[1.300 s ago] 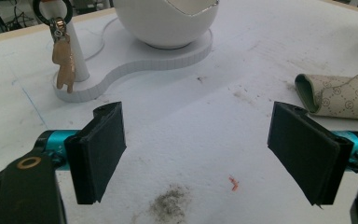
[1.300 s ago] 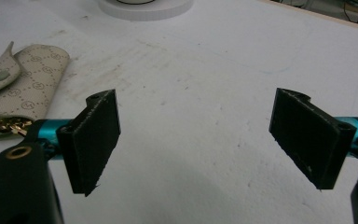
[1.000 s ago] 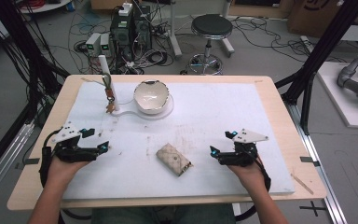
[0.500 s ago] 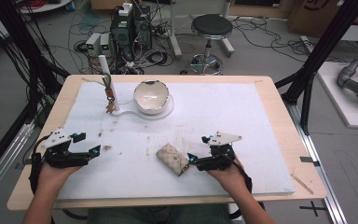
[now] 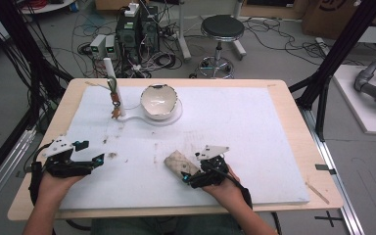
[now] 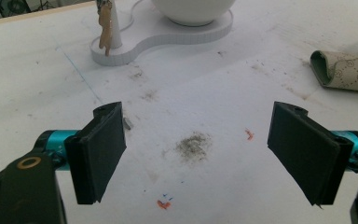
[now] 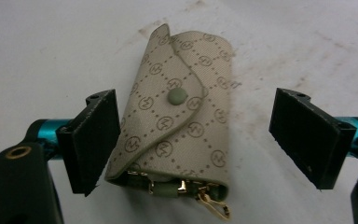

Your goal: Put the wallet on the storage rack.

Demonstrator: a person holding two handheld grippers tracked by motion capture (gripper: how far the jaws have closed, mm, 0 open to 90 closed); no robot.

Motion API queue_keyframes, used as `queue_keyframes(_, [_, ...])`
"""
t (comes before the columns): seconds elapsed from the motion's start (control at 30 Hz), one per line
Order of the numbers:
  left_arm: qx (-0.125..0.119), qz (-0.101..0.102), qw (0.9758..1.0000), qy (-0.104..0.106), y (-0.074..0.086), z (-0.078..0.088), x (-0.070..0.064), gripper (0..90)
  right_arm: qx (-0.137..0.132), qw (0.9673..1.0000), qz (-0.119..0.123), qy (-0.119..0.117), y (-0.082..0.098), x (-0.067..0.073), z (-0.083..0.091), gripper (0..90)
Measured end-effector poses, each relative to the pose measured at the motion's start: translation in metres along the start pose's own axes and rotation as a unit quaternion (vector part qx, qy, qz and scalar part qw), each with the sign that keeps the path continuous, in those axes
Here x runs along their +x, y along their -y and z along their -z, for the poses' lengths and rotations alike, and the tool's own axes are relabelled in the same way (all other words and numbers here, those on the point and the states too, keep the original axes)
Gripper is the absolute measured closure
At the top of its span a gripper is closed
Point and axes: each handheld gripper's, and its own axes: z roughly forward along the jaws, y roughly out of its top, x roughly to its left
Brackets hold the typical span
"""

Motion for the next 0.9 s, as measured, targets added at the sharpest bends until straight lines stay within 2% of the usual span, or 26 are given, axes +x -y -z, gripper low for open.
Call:
queue_keyframes(0.13, [0.002, 0.0, 1.0, 0.0, 0.0, -0.001, 0.0, 19.1, 0.016, 0.9999, 0.006, -0.004, 0.001, 0.005, -0.007, 16.4])
queue_keyframes(0.17, [0.003, -0.001, 1.0, 0.001, 0.001, -0.002, 0.0, 19.1, 0.035, 0.9993, 0.014, -0.003, 0.002, 0.008, -0.013, 16.4])
queue_keyframes(0.2, [0.003, -0.001, 1.0, 0.001, 0.001, -0.002, 0.0, 19.1, 0.035, 0.9993, 0.014, -0.003, 0.002, 0.008, -0.013, 16.4])
queue_keyframes(0.23, [0.004, -0.001, 1.0, 0.001, 0.001, -0.002, -0.001, 19.1, 0.064, 0.9977, 0.025, 0.002, 0.005, 0.012, -0.022, 15.1])
queue_keyframes(0.3, [0.005, -0.002, 1.0, 0.002, 0.001, -0.002, -0.001, 19.1, 0.056, 0.998, 0.028, 0.005, 0.005, 0.014, -0.022, 15.0])
queue_keyframes(0.37, [0.004, -0.002, 1.0, 0.002, 0.001, -0.002, -0.001, 19.1, 0.059, 0.998, 0.022, 0.001, 0.005, 0.012, -0.022, 15.1])
queue_keyframes(0.6, [0.005, -0.003, 1.0, 0.003, 0.0, -0.004, -0.002, 19.1, 0.058, 0.998, 0.025, 0.002, 0.005, 0.012, -0.021, 16.8])
queue_keyframes(0.63, [0.006, -0.004, 1.0, 0.002, 0.0, -0.004, -0.002, 19.1, 0.057, 0.9981, 0.023, 0.0, 0.005, 0.011, -0.02, 24.4])
queue_keyframes(0.7, [0.005, -0.003, 1.0, 0.003, 0.0, -0.004, -0.003, 19.1, 0.054, 0.9983, 0.022, 0.003, 0.005, 0.009, -0.017, 32.5])
queue_keyframes(0.83, [0.001, -0.009, 0.9999, -0.005, -0.001, -0.004, -0.004, 19.1, 0.054, 0.9984, 0.017, -0.001, 0.005, 0.006, -0.016, 35.9])
queue_keyframes(0.9, [-0.002, -0.011, 0.9999, 0.001, -0.002, -0.004, -0.004, 19.1, 0.052, 0.9984, 0.022, 0.002, 0.004, 0.005, -0.014, 37.2])
